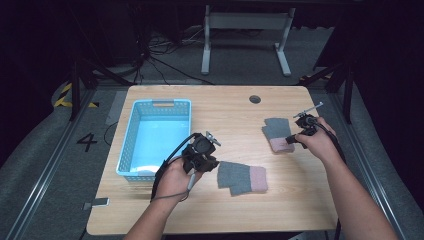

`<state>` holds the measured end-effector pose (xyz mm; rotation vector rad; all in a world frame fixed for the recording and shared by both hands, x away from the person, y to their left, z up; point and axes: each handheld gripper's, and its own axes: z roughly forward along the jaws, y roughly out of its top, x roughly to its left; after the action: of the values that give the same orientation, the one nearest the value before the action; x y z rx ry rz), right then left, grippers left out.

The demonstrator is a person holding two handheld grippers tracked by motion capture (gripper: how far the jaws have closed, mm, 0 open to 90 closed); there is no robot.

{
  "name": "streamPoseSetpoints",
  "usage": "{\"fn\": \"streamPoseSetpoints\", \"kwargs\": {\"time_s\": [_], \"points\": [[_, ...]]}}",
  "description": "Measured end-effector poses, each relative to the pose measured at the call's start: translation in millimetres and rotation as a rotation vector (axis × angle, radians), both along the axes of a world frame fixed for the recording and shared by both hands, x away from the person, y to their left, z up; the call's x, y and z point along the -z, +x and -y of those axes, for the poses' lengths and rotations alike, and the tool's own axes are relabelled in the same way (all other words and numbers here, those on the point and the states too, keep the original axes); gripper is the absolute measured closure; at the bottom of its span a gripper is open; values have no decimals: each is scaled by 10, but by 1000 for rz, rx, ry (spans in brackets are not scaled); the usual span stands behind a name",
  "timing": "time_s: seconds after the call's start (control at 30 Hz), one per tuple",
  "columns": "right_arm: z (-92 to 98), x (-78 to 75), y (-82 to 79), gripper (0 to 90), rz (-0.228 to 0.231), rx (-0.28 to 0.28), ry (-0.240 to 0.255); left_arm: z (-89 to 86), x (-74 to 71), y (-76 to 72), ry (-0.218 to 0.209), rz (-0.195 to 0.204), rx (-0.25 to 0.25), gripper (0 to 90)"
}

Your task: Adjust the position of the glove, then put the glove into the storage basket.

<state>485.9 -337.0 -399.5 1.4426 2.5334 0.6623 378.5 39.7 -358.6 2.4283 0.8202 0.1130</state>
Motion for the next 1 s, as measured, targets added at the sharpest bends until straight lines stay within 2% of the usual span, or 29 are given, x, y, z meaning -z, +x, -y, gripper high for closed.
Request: {"fn": "streamPoseSetpoints", "kwargs": {"time_s": [0.2, 0.33, 0.63, 0.67, 0.83, 1.0], "points": [[-68, -110, 52, 756, 1, 33, 18, -15, -6, -8, 0, 3, -4, 787], [-119, -129, 122, 724, -2, 54, 14, -29, -3, -16, -1, 4, -12, 787], [-190, -79, 322, 684, -28, 117, 17, -100, -2, -39, -3, 2, -29, 786], [-205, -49, 375, 665, -30, 139, 13, -119, 1, -44, 0, 1, -34, 786], [-229, 14, 448, 638, -41, 162, 7, -147, 1, -51, 0, 0, -38, 784], [-251, 120, 509, 596, -56, 200, -26, -164, 1, -64, -1, 1, -39, 775]]}}
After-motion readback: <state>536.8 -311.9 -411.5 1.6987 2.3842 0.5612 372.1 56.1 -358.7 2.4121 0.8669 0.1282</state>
